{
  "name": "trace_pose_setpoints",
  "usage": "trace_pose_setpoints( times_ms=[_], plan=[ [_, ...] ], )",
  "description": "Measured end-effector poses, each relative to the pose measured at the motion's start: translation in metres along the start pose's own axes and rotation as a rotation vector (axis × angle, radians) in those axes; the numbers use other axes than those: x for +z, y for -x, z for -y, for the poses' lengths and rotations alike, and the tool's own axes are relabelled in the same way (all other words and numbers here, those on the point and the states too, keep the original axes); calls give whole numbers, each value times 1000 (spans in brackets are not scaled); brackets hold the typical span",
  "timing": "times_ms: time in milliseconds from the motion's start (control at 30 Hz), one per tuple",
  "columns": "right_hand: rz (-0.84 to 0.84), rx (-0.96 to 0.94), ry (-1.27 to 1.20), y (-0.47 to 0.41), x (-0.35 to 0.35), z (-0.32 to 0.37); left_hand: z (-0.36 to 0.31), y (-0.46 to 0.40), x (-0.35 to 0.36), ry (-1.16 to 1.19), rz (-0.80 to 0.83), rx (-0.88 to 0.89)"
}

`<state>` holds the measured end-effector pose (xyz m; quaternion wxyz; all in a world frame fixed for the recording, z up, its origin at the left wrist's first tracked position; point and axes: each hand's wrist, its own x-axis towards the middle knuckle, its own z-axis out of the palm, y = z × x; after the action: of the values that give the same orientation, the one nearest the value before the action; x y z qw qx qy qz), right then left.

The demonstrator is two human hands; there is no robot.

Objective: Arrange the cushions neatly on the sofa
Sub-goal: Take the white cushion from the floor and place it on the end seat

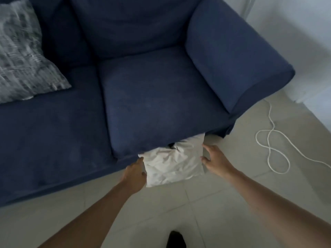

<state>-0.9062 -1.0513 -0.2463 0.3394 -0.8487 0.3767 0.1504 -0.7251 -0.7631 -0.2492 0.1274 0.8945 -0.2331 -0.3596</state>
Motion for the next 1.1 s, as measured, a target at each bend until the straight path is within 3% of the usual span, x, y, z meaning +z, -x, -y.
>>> trace_pose_setpoints(
  times_ms=[233, 600, 900, 1100],
  plan=[
    [35, 56, 11, -35, 77, -64, 44, -44, 79, 19, 41, -16],
    [-4, 23, -126, -119, 150, -135, 78, -137, 162, 328, 31, -77],
    [-83, -128, -336, -139, 169, -129, 75, -160, 166, 527, 126, -95],
    [-151, -179, -228, -119, 178, -130, 77, -146, 182, 589, 164, -87]
  ],
)
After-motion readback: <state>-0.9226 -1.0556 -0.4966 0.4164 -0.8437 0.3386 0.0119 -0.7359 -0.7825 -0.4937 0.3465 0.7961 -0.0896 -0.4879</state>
